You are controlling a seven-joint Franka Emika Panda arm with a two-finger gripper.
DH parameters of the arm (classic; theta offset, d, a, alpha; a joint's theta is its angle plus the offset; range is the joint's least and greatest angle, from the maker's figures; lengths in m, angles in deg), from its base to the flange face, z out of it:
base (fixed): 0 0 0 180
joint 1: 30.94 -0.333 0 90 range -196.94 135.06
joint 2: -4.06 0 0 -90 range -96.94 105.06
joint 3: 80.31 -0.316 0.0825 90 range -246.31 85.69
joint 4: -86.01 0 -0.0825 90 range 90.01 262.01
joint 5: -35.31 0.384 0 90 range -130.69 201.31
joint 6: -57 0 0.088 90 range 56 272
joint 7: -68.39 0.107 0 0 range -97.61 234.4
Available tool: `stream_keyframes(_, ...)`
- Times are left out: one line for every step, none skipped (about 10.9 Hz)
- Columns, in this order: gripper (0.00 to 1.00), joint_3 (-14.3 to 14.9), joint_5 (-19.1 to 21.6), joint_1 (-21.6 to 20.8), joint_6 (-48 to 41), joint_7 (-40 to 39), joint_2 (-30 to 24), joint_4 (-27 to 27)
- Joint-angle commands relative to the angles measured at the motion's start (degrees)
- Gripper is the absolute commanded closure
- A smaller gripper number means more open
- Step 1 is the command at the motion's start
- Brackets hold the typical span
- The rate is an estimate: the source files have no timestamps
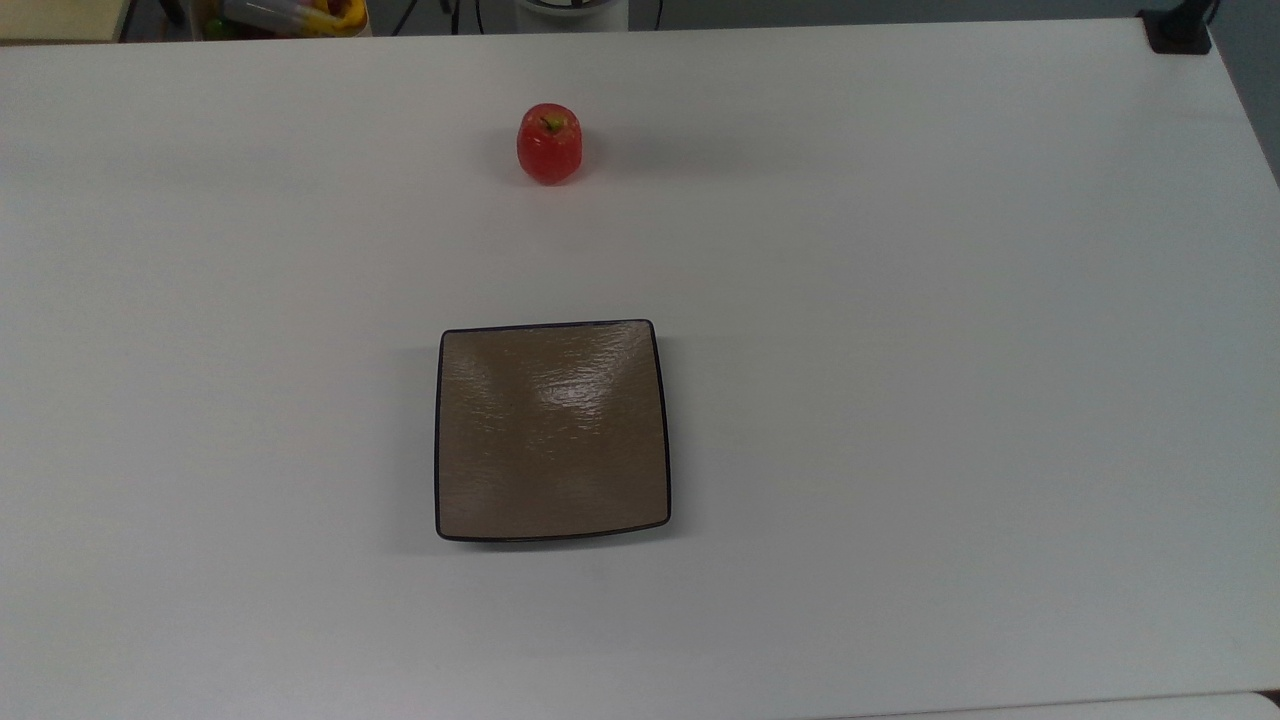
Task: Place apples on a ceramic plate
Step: 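Move the open gripper down toward the red apple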
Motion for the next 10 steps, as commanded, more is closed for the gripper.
stream_keyframes(0.00,-0.22,0.40,-0.21,-0.08,-1.53,-1.33,1.84)
stream_keyframes(0.00,-0.23,0.40,-0.22,-0.09,-1.53,-1.33,1.85)
stream_keyframes(0.00,-0.23,0.31,-0.22,-0.09,-1.53,-1.33,1.85)
stream_keyframes(0.00,-0.23,0.40,-0.22,-0.09,-1.44,-1.33,1.85)
stream_keyframes(0.00,-0.23,0.40,-0.22,-0.09,-1.44,-1.33,1.76)
stream_keyframes(0.00,-0.23,0.31,-0.13,-0.09,-1.44,-1.33,1.76)
stream_keyframes(0.00,-0.23,0.40,-0.21,-0.09,-1.44,-1.33,1.76)
stream_keyframes(0.00,-0.23,0.40,-0.22,-0.18,-1.53,-1.33,1.76)
stream_keyframes(0.00,-0.23,0.40,-0.13,-1.57,-1.79,-1.33,1.76)
stream_keyframes(0.00,-0.23,0.23,-0.21,-3.24,-2.23,-1.33,1.76)
